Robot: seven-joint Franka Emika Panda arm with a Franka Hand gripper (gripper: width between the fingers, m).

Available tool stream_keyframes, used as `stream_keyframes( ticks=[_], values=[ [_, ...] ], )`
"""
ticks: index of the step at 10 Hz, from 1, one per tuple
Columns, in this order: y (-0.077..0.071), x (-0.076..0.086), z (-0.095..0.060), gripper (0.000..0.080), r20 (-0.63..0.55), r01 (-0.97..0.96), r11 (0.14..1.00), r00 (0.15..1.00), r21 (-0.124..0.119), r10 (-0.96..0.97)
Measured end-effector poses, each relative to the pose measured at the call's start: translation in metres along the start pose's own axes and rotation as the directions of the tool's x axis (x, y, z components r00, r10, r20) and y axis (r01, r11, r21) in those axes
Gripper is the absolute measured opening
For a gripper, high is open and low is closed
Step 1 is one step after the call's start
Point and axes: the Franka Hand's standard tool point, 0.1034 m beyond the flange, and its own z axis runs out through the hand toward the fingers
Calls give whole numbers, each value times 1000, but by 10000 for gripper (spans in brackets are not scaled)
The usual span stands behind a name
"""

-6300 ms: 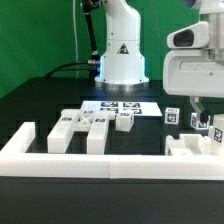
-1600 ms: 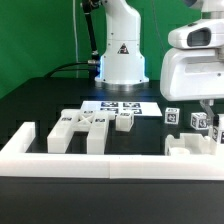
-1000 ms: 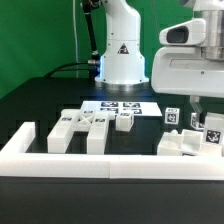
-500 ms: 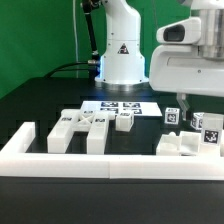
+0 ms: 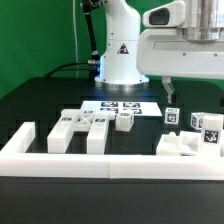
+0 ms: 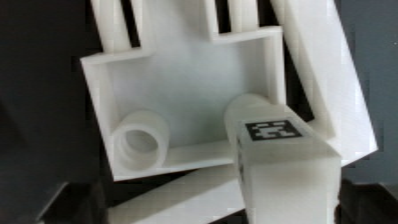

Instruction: Assemble chair

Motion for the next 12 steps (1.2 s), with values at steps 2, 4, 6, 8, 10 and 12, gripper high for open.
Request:
stream_keyframes(
  ticks=[2,4,6,8,10,12],
  values=[
    [0,0,1,649,1,0,1000,1000,-1,0],
    [12,-15,-1,649,9,57,998,998,-2,-57],
    [55,-40,-2,649,32,113,994,993,8,-113],
    [101,-37,10,649,42,121,993,992,8,-121],
    [106,-38,13,649,46,117,993,992,6,-117],
    [106,-38,13,649,46,118,993,992,6,-118]
  ],
)
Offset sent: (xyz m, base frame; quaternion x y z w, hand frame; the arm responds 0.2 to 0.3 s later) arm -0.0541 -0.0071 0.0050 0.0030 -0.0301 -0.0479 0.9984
